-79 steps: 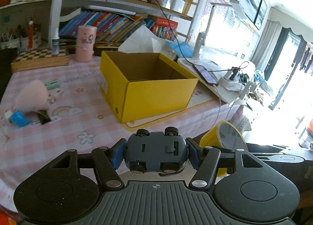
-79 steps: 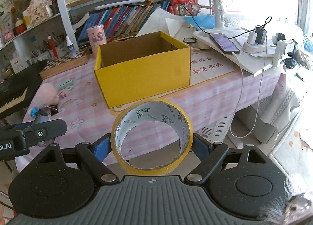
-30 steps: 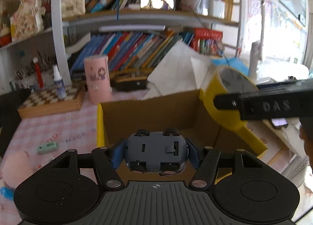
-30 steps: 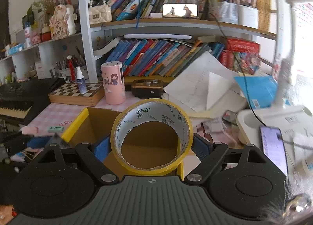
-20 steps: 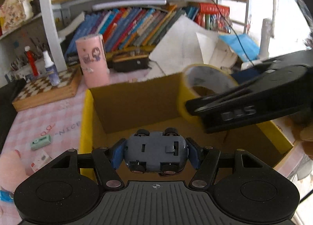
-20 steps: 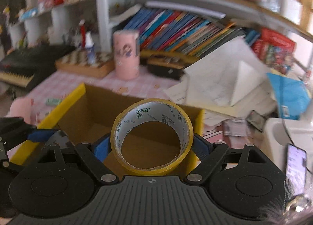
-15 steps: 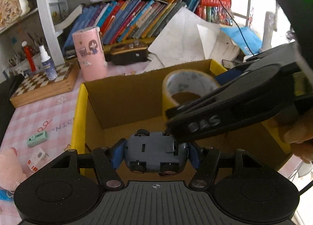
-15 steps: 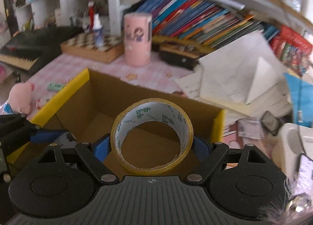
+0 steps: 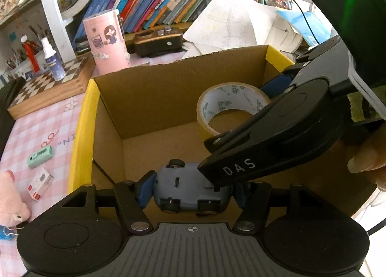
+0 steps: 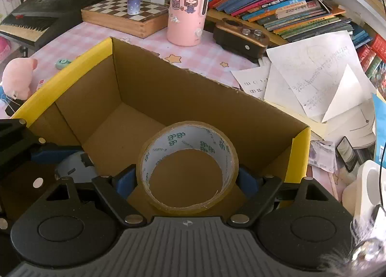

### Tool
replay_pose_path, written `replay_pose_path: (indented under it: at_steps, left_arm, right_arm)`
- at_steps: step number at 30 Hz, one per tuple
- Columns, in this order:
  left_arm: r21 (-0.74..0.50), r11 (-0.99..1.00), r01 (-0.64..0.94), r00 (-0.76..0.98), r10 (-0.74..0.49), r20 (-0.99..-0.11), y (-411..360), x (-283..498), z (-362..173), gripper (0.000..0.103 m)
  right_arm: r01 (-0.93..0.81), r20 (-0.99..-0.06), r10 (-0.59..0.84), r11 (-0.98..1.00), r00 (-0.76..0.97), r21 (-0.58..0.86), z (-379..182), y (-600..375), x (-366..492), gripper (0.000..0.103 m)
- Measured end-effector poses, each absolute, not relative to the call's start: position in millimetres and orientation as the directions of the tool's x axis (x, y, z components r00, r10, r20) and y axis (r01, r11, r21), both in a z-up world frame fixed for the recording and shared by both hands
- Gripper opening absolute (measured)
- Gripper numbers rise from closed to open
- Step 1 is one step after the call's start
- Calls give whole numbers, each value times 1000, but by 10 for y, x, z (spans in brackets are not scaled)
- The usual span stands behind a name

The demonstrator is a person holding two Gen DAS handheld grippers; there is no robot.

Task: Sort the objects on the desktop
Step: 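Lower into the yellow box and open the left tool while the right tool releases the tape roll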

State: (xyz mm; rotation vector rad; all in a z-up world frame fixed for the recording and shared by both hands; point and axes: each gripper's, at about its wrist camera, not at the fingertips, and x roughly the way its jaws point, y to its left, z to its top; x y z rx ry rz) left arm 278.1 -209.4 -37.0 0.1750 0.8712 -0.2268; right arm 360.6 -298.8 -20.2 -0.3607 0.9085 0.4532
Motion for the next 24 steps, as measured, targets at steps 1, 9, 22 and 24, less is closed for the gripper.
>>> replay_pose_path:
  at_steps: [1,9,22,24]
  left_arm:
    - [62,962,266,624,-123,-772,-2096,2778,-370,65]
    - [80,964,254,665,-114,-738,-2079,2705,-305,67]
    - [85,979,187,758,-89,-646,-1916,2444,47,81]
    - [83,982,171,773,-82,-629,-1872,2393,116,81]
  right_arm:
    - [-519,-817,220,847,533,-110,-204,-2986,3606,85]
    - [-506,-807,232,857,543,-94,-185,-3022,3612,85]
    - [-470,-724,295,881,624,-46,115,-3169,3446,86]
    - [-468,-709,301,882,638,-46,182,-3188,3408,86]
